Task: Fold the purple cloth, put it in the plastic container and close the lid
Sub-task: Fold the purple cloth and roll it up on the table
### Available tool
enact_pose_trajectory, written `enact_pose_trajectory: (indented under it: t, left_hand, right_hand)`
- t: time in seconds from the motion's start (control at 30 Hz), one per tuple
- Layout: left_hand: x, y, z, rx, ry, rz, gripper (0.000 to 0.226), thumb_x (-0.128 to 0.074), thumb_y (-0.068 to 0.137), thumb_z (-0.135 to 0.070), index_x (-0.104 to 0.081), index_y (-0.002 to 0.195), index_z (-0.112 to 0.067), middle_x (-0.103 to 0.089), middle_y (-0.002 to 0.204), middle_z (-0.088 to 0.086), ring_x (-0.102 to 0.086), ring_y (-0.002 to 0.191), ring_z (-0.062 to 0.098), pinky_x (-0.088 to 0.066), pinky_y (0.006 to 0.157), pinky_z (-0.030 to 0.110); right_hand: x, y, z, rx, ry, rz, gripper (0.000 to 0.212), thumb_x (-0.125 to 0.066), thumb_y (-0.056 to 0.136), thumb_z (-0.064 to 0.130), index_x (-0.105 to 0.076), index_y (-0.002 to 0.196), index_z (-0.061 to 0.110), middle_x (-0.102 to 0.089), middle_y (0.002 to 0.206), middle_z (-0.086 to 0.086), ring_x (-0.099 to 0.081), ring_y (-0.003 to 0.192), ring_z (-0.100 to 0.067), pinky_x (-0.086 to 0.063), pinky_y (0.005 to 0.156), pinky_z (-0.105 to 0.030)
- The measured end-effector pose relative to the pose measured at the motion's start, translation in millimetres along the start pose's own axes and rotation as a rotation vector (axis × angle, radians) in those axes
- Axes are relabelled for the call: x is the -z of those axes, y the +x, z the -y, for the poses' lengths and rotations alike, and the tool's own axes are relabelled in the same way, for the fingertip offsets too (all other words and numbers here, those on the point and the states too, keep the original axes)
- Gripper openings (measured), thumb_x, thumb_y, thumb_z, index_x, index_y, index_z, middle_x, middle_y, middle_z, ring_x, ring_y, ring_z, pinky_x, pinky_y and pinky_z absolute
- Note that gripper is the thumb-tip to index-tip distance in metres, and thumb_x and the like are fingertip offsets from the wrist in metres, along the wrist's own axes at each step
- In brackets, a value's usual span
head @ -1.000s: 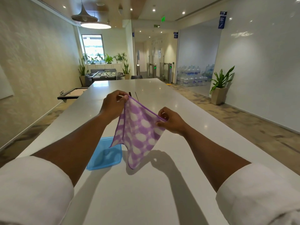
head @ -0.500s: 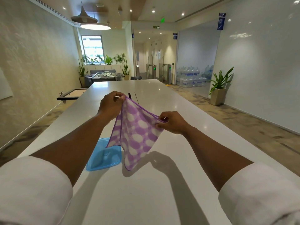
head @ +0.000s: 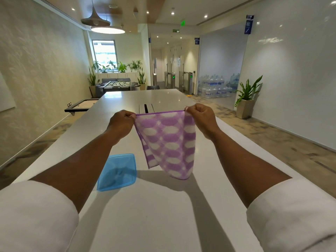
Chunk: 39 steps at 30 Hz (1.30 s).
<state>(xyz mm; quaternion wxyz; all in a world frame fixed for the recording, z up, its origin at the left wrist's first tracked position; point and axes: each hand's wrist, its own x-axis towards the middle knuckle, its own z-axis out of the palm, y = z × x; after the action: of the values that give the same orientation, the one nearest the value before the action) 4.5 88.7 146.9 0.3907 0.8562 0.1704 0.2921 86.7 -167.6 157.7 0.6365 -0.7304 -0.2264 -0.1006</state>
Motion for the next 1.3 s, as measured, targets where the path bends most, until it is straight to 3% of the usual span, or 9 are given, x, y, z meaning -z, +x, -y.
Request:
enact_pose_trajectory:
  t: [0.17, 0.27, 0.37, 0.5, 0.77, 0.97, 1.03, 1.13, 1.3]
  left_hand:
    - [-0.5, -5.6, 0.1, -0.030, -0.088, 0.135, 0.020, -0.047, 0.099, -0.030, -0.060, 0.106, -0.017, -0.064, 0.101, 0.006, -0.061, 0.089, 0.023, -0.051, 0.069, 0.028]
    - [-2.1, -8.6, 7.7, -0.127, 0.067, 0.075, 0.019, -0.050, 0.098, -0.030, -0.061, 0.106, -0.017, -0.063, 0.102, 0.003, -0.058, 0.094, 0.021, -0.043, 0.073, 0.030]
    - [-3.6, -10.6, 11.9, -0.141, 0.094, -0.004, 0.014, -0.056, 0.095, -0.030, -0.065, 0.101, -0.021, -0.064, 0.101, -0.002, -0.059, 0.094, 0.020, -0.044, 0.076, 0.032]
    - [-4.0, -14.0, 11.2, -0.097, -0.002, 0.010, 0.018, -0.059, 0.095, -0.028, -0.067, 0.105, -0.015, -0.069, 0.100, 0.002, -0.067, 0.087, 0.021, -0.054, 0.078, 0.036]
    - [-2.8, -15.3, 4.9, -0.009, -0.006, 0.045, 0.025, -0.054, 0.097, -0.029, -0.063, 0.111, -0.011, -0.068, 0.105, 0.010, -0.064, 0.098, 0.027, -0.055, 0.084, 0.038]
    - [0.2, -20.1, 2.3, -0.020, -0.095, 0.099, 0.024, -0.052, 0.098, -0.026, -0.064, 0.110, -0.010, -0.065, 0.099, 0.010, -0.062, 0.080, 0.020, -0.048, 0.059, 0.021]
    - [0.9, -20.9, 3.3, -0.021, -0.086, 0.123, 0.022, -0.053, 0.098, -0.025, -0.066, 0.108, -0.011, -0.066, 0.095, 0.008, -0.059, 0.072, 0.016, -0.045, 0.056, 0.021]
    - [1.8, -20.8, 7.5, 0.020, -0.056, 0.173, 0.018, -0.055, 0.096, -0.026, -0.068, 0.101, -0.014, -0.065, 0.089, 0.004, -0.056, 0.069, 0.015, -0.045, 0.057, 0.024]
    - [-1.5, -25.0, 22.5, 0.130, 0.078, 0.308, 0.012, -0.064, 0.090, -0.020, -0.073, 0.088, -0.014, -0.069, 0.085, 0.003, -0.061, 0.069, 0.014, -0.043, 0.055, 0.024]
  right_hand:
    - [10.3, 0.3, -6.2, -0.047, 0.013, 0.025, 0.028, -0.063, 0.092, 0.035, -0.055, 0.071, 0.018, -0.059, 0.076, 0.000, -0.051, 0.071, -0.012, -0.040, 0.062, -0.022]
    - [10.6, 1.0, -8.8, -0.002, -0.058, 0.062, 0.027, -0.066, 0.090, 0.036, -0.057, 0.071, 0.019, -0.061, 0.078, -0.002, -0.053, 0.072, -0.013, -0.042, 0.062, -0.022]
    - [10.2, 3.2, -10.2, 0.169, -0.291, 0.059, 0.022, -0.070, 0.088, 0.034, -0.061, 0.073, 0.018, -0.059, 0.070, 0.006, -0.051, 0.063, -0.006, -0.040, 0.055, -0.013]
    - [13.4, 7.3, -15.1, 0.253, -0.463, 0.073, 0.020, -0.070, 0.087, 0.036, -0.068, 0.082, 0.016, -0.064, 0.080, 0.001, -0.055, 0.070, -0.011, -0.042, 0.061, -0.023]
    - [17.8, 4.6, -14.7, 0.145, -0.358, 0.133, 0.019, -0.067, 0.089, 0.031, -0.069, 0.089, 0.012, -0.067, 0.089, -0.002, -0.059, 0.079, -0.013, -0.044, 0.062, -0.019]
    - [17.8, -0.4, -12.2, 0.005, -0.105, 0.131, 0.020, -0.067, 0.090, 0.027, -0.069, 0.086, 0.008, -0.068, 0.089, -0.008, -0.059, 0.078, -0.016, -0.048, 0.066, -0.024]
    - [17.5, -0.4, -12.4, -0.049, -0.066, 0.156, 0.019, -0.068, 0.090, 0.027, -0.069, 0.084, 0.009, -0.067, 0.082, -0.005, -0.058, 0.072, -0.012, -0.046, 0.060, -0.020]
    - [16.8, -2.0, -16.0, -0.089, -0.102, 0.202, 0.018, -0.069, 0.089, 0.026, -0.069, 0.077, 0.012, -0.065, 0.069, 0.003, -0.057, 0.052, 0.003, -0.039, 0.043, -0.008]
    - [11.2, -3.9, -36.1, -0.121, -0.346, 0.281, 0.017, -0.075, 0.083, 0.027, -0.076, 0.078, 0.010, -0.067, 0.066, 0.004, -0.057, 0.056, -0.002, -0.044, 0.050, -0.013]
